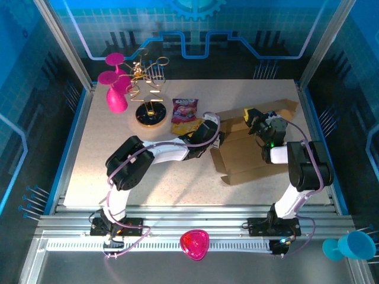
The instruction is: Fold the paper box
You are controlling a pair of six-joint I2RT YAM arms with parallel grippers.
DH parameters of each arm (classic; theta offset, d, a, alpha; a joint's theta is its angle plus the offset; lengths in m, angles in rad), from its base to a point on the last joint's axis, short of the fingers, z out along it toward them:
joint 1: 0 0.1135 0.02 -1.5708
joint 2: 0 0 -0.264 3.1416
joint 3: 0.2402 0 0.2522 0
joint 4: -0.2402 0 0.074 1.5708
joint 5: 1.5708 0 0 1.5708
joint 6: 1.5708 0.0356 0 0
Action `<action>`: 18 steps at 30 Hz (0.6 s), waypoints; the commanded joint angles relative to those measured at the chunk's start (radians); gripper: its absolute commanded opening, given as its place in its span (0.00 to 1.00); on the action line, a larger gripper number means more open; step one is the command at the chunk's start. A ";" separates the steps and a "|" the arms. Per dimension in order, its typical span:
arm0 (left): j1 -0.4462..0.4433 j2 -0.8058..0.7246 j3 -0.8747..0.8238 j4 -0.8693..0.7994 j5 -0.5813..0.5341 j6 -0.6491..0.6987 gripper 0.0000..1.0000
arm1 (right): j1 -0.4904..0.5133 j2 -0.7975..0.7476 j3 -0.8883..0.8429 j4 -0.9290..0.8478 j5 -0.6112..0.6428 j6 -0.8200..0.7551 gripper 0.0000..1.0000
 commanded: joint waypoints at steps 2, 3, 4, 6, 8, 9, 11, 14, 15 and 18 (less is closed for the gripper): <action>-0.017 0.042 0.064 0.016 -0.093 -0.015 0.43 | 0.025 0.013 -0.006 0.041 0.026 0.027 0.00; -0.016 0.049 0.073 0.011 -0.099 -0.020 0.42 | 0.028 0.013 -0.009 0.044 0.027 0.030 0.00; -0.019 0.058 0.085 0.005 -0.108 -0.023 0.42 | 0.029 0.011 -0.011 0.042 0.030 0.031 0.00; -0.025 0.069 0.102 -0.004 -0.139 -0.026 0.42 | 0.029 0.004 -0.012 0.036 0.030 0.031 0.00; -0.029 0.082 0.120 -0.020 -0.181 -0.031 0.45 | 0.028 -0.001 -0.010 0.028 0.028 0.030 0.00; -0.029 0.087 0.128 -0.031 -0.198 -0.037 0.46 | 0.029 -0.003 -0.010 0.026 0.027 0.030 0.00; -0.029 0.097 0.146 -0.052 -0.233 -0.039 0.47 | 0.029 -0.003 -0.008 0.023 0.023 0.032 0.00; -0.027 0.111 0.164 -0.058 -0.269 -0.035 0.49 | 0.028 -0.009 -0.007 0.012 0.023 0.032 0.00; -0.028 0.117 0.172 -0.058 -0.277 -0.030 0.49 | 0.028 -0.009 -0.004 0.009 0.020 0.031 0.00; -0.027 0.141 0.194 -0.059 -0.292 -0.016 0.47 | 0.029 -0.003 0.003 0.009 0.016 0.033 0.00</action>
